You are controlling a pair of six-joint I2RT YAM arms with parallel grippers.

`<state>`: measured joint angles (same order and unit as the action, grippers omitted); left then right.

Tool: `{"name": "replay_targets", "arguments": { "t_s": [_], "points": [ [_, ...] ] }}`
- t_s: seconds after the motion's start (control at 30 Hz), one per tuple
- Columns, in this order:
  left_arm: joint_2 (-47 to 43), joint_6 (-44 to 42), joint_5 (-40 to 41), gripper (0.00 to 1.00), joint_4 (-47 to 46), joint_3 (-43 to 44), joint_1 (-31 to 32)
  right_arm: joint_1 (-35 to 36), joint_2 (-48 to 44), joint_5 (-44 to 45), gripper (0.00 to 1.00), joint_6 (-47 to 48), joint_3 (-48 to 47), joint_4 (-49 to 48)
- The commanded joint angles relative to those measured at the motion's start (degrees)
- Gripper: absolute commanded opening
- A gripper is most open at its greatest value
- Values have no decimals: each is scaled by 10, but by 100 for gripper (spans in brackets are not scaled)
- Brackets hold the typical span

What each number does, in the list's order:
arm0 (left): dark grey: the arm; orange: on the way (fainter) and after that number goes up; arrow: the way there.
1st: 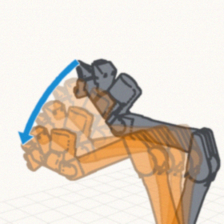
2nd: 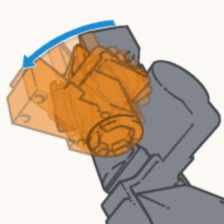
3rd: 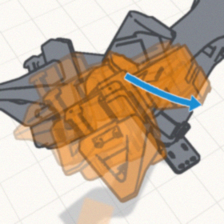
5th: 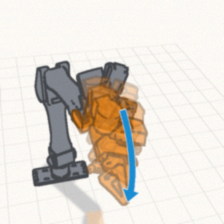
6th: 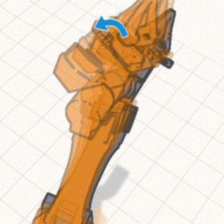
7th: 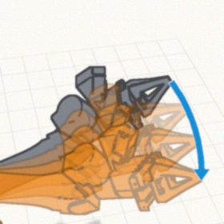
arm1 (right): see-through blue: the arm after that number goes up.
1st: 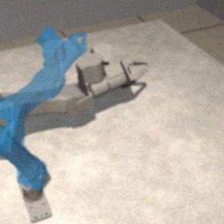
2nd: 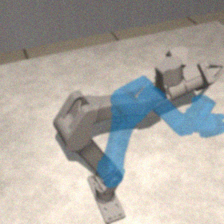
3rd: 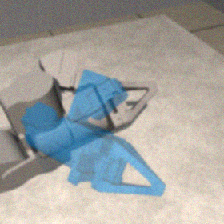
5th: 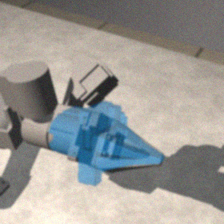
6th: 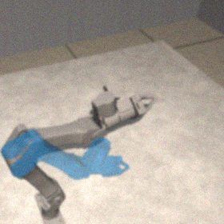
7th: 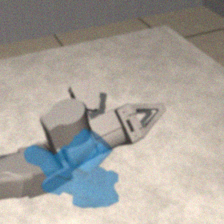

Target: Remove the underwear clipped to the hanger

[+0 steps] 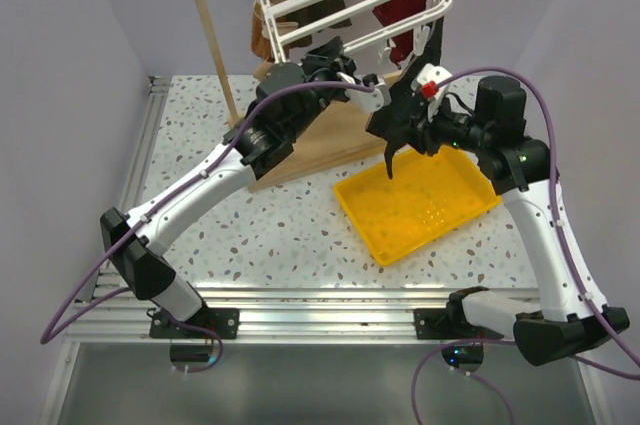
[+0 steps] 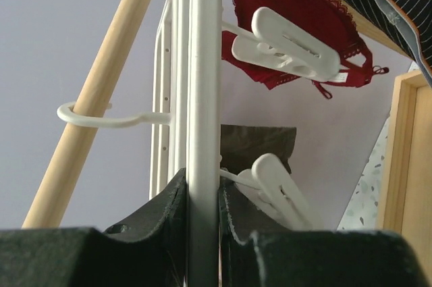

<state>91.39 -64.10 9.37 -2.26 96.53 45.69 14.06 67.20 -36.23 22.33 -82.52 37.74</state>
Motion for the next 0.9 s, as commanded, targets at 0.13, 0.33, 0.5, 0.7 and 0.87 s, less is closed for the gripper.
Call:
{"name": "replay_targets", "arguments": {
  "t_s": [0.13,0.33,0.5,0.7,0.87],
  "points": [
    [-79,41,11,6,-78,-73,-52,-32,-20,63,35,-2,-91,59],
    [-134,56,-2,7,-107,-158,-93,-98,-12,-8,39,-25,-154,85],
    [-155,76,-16,8,-129,-193,-132,-111,3,-44,43,3,-172,82],
    [-153,88,-39,8,-143,-201,-169,-112,48,-145,80,19,-217,77],
    [-154,101,-59,8,-153,-207,-191,-115,85,-252,82,-75,-231,-21]
  ]
}}
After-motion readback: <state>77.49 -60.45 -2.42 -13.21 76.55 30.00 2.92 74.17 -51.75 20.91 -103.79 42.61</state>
